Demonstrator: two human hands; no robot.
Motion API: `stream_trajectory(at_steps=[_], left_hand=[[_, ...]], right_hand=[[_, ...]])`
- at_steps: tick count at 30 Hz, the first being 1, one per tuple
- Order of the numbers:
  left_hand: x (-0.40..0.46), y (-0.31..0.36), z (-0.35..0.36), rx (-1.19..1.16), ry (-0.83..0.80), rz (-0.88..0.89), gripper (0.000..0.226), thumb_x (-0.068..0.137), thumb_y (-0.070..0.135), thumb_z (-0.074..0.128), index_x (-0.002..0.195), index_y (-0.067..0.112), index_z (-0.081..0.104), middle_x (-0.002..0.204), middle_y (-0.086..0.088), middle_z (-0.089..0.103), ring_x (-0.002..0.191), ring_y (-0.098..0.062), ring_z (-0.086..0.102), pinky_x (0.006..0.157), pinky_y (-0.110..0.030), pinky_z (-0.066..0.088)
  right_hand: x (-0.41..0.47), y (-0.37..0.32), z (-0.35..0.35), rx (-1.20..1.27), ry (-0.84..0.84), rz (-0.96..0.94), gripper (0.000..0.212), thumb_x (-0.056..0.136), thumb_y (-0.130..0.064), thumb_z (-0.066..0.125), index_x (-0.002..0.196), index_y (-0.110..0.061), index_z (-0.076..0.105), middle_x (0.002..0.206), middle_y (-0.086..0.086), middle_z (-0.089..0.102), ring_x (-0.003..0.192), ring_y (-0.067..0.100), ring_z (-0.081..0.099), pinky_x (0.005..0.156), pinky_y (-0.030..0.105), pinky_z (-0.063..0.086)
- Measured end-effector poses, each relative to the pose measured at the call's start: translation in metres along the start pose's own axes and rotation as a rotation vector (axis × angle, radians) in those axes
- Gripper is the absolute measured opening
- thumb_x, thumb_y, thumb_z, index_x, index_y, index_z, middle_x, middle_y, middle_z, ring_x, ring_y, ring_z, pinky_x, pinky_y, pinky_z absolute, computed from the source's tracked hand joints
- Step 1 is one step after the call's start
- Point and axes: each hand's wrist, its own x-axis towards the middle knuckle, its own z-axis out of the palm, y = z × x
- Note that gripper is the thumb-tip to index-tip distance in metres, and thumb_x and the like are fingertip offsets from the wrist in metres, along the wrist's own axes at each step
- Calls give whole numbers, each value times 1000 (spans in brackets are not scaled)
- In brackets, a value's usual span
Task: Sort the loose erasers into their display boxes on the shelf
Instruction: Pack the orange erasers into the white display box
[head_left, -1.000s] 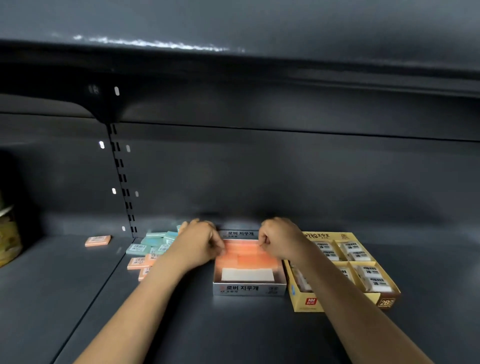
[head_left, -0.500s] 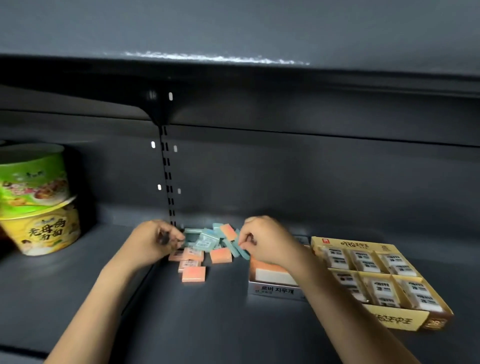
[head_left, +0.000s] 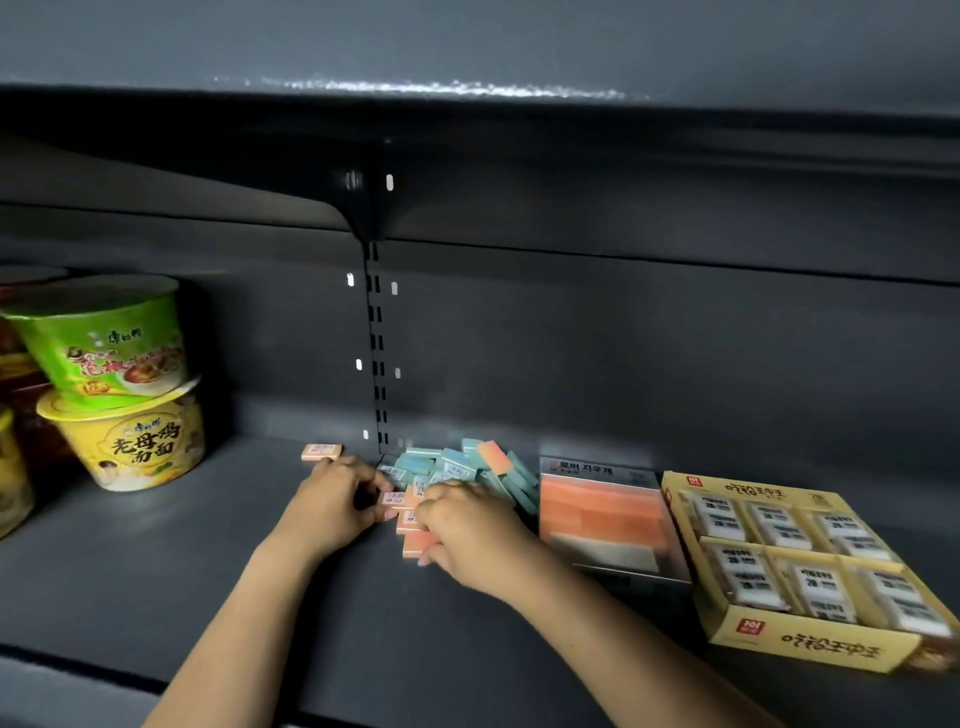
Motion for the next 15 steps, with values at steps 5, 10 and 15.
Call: stream_trajectory(at_steps=[5,10,15], left_hand=[[4,-5,4,46,30,35,11,80,38,68,89,32,71,88,12,61,90,-15,53,81,-29,44],[5,-10,1,26,50,17,11,86,26,61,80,26,69,80,7,62,86,-22,60,74,-30,45],[4,3,-17,-19,171,-14,15,89,17,58,80,15,70,80,-1,65,80,-21,57,69,-25,35]], right_hand=[[1,-6,3,-98,4,-24,21,87,-13,54,99,1,65,107,16,61,100,37,58,82,40,45],[-4,8,0,68,78,-26,19,85,-18,54,78,-5,65,89,10,63,85,32,60,69,33,46],[-23,35,-25,277,175,8,16,85,-23,59,76,-16,71,75,-6,60,72,14,52,75,30,47]])
